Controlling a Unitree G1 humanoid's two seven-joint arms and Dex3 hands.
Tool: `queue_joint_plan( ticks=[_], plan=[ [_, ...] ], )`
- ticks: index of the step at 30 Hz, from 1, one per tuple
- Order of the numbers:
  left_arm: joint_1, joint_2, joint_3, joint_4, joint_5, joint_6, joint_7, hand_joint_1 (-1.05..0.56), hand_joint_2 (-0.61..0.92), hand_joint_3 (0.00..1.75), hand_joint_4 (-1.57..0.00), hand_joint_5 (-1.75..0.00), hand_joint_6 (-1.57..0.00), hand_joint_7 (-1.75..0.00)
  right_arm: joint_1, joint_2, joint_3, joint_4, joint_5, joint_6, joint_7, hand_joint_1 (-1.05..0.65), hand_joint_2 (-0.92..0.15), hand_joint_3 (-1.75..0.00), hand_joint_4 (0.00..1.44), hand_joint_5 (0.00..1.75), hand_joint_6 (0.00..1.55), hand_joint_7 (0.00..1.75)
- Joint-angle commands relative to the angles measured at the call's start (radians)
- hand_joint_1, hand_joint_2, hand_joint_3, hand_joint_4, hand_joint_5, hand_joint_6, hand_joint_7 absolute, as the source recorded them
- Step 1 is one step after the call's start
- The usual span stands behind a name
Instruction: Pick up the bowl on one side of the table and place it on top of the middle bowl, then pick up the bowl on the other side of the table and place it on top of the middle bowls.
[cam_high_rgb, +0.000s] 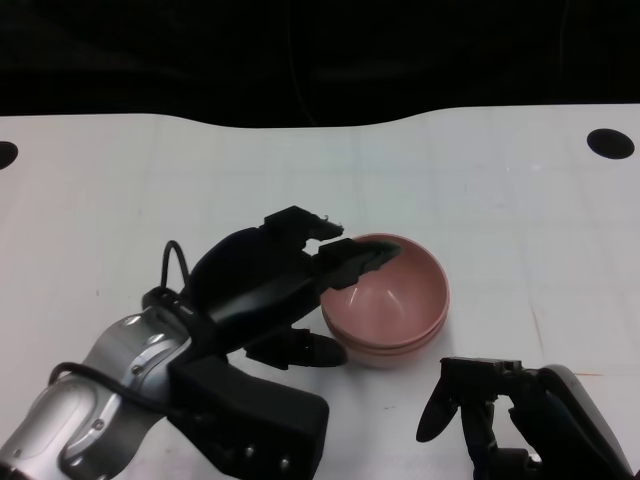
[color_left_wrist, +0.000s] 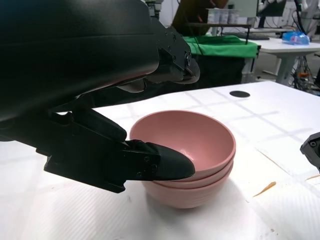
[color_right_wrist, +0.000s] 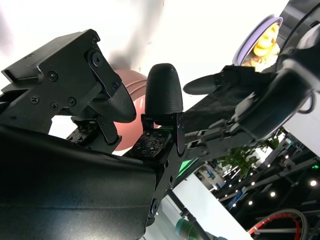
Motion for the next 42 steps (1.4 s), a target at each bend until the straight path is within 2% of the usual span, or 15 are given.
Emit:
queue_joint_plan(
  ticks=[1,7,11,20,22,26,27,28,30,32,33,34,36,38,42],
  plan=[
    [0.046,0.031,0.042,-0.043,-0.031,-0.02,0.011,-0.67,0.92,0.4,-0.01,-0.75,-0.32,-0.04,0.0,-0.008,-0.004,0.0,-0.001,0.005,-0.004,-0.05,-0.13,-1.59,0.91,1.75,0.86,1.32],
    [0.129,0.031,0.11,-0.072,-0.086,-0.09,0.077,-0.61,0.92,0.34,-0.07,-0.82,-0.38,-0.06,-0.002,-0.008,-0.003,0.004,-0.005,0.004,-0.007,-0.04,-0.11,-1.61,0.91,1.75,0.86,1.32],
    [0.238,0.007,0.186,-0.076,-0.199,-0.162,0.148,-0.5,0.92,0.29,-0.24,-0.91,-0.54,-0.14,-0.002,-0.009,-0.004,0.005,-0.002,0.005,-0.007,-0.04,-0.11,-1.61,0.9,1.75,0.87,1.32],
    [0.315,-0.037,0.24,-0.051,-0.311,-0.26,0.179,-0.43,0.92,0.32,-0.37,-1.0,-0.65,-0.21,0.0,-0.009,-0.004,0.001,0.004,0.009,-0.004,-0.05,-0.12,-1.6,0.9,1.75,0.87,1.31],
    [0.338,-0.062,0.255,-0.043,-0.367,-0.287,0.186,-0.36,0.92,0.29,-0.46,-1.17,-0.68,-0.42,0.0,-0.01,-0.004,-0.001,0.003,0.008,-0.003,-0.04,-0.12,-1.59,0.9,1.75,0.87,1.31],
    [0.365,-0.098,0.271,-0.036,-0.443,-0.299,0.169,-0.35,0.92,0.28,-0.47,-1.23,-0.64,-0.56,0.0,-0.01,-0.005,-0.001,0.006,0.008,-0.003,-0.04,-0.13,-1.59,0.9,1.75,0.87,1.31],
    [0.384,-0.115,0.275,-0.033,-0.495,-0.298,0.161,-0.31,0.89,0.29,-0.52,-1.32,-0.66,-0.7,-0.001,-0.009,-0.005,0.0,0.007,0.007,-0.004,-0.04,-0.13,-1.59,0.9,1.75,0.87,1.31],
    [0.398,-0.128,0.279,-0.032,-0.532,-0.297,0.153,-0.29,0.87,0.33,-0.56,-1.41,-0.64,-0.88,-0.001,-0.009,-0.005,0.001,0.008,0.007,-0.005,-0.05,-0.13,-1.59,0.9,1.75,0.87,1.31],
    [0.419,-0.139,0.286,-0.038,-0.592,-0.279,0.126,-0.28,0.85,0.36,-0.59,-1.46,-0.65,-1.0,0.0,-0.009,-0.006,0.0,0.009,0.008,-0.003,-0.05,-0.13,-1.59,0.9,1.75,0.87,1.31],
    [0.429,-0.145,0.292,-0.043,-0.62,-0.269,0.106,-0.26,0.71,0.64,-0.66,-1.46,-0.68,-1.09,-0.001,-0.01,-0.006,-0.001,0.008,0.009,-0.003,-0.05,-0.13,-1.59,0.9,1.75,0.87,1.31],
    [0.437,-0.151,0.293,-0.052,-0.647,-0.259,0.092,-0.26,0.68,0.71,-0.67,-1.46,-0.68,-1.1,0.0,-0.01,-0.006,-0.001,0.008,0.009,-0.003,-0.05,-0.13,-1.59,0.9,1.75,0.87,1.31],
    [0.443,-0.156,0.295,-0.059,-0.666,-0.251,0.081,-0.21,0.58,0.92,-0.73,-1.46,-0.72,-1.14,0.0,-0.01,-0.006,-0.002,0.009,0.009,-0.002,-0.05,-0.13,-1.59,0.9,1.75,0.87,1.31],
    [0.456,-0.162,0.296,-0.076,-0.714,-0.227,0.052,-0.18,0.5,1.1,-0.76,-1.46,-0.75,-1.17,-0.001,-0.011,-0.007,0.0,0.011,0.007,-0.003,-0.05,-0.13,-1.58,0.9,1.75,0.87,1.31],
    [0.465,-0.166,0.298,-0.089,-0.751,-0.206,0.024,-0.16,0.47,1.19,-0.77,-1.5,-0.76,-1.21,-0.002,-0.011,-0.007,0.003,0.012,0.003,-0.004,-0.04,-0.13,-1.58,0.9,1.75,0.87,1.31],
    [0.489,-0.179,0.303,-0.115,-0.798,-0.154,-0.007,-0.14,0.44,1.25,-0.79,-1.52,-0.77,-1.23,0.0,-0.013,-0.008,0.003,0.012,0.002,-0.003,-0.04,-0.13,-1.58,0.9,1.75,0.87,1.31]
  ],
)
